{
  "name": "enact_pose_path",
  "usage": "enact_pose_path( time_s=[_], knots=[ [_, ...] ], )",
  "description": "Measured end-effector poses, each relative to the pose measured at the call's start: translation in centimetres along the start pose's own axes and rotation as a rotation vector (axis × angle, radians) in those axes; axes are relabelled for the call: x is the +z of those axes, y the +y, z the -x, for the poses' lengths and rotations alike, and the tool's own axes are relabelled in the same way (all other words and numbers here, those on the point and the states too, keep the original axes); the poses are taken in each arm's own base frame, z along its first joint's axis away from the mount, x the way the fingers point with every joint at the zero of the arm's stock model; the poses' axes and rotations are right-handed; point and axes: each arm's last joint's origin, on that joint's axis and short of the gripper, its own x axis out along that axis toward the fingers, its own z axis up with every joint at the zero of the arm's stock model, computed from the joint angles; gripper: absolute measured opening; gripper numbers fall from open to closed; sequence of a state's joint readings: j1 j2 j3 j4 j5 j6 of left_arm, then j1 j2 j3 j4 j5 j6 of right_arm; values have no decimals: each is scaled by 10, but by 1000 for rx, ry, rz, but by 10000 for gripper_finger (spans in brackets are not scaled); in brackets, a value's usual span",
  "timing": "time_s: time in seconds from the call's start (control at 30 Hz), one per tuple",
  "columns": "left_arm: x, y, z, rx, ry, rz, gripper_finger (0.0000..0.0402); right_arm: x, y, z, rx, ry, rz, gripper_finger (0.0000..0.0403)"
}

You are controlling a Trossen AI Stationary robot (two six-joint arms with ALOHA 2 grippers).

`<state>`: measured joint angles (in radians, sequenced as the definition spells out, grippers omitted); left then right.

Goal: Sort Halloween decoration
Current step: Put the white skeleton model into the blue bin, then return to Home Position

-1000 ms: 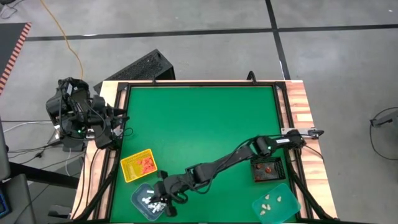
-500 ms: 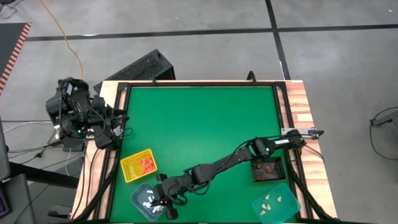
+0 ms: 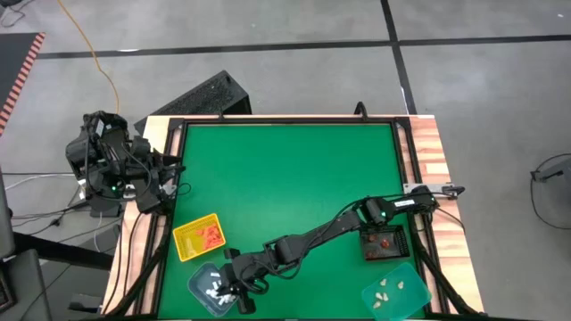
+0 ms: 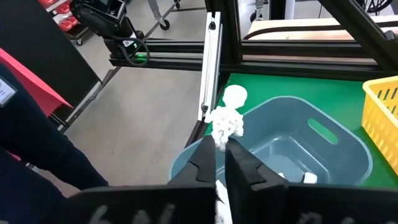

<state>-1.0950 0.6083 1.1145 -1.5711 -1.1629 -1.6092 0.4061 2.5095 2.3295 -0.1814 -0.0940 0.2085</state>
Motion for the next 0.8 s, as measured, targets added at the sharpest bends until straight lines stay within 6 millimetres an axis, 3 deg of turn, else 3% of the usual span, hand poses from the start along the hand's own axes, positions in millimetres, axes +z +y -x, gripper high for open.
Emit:
enact_pose_path(
  time_s=[0.43, 0.6, 0.8],
  knots=[
    [0, 0, 0, 0, 0, -1, 226, -1, -4, 0, -54, 1, -41, 143],
    [0, 0, 0, -2, 8, 4, 226, 15, -9, 9, -62, -66, -118, 154],
    [-5, -1, 0, -1, 157, 10, 226, 38, -22, 26, -10, -113, -335, 149]
  ],
)
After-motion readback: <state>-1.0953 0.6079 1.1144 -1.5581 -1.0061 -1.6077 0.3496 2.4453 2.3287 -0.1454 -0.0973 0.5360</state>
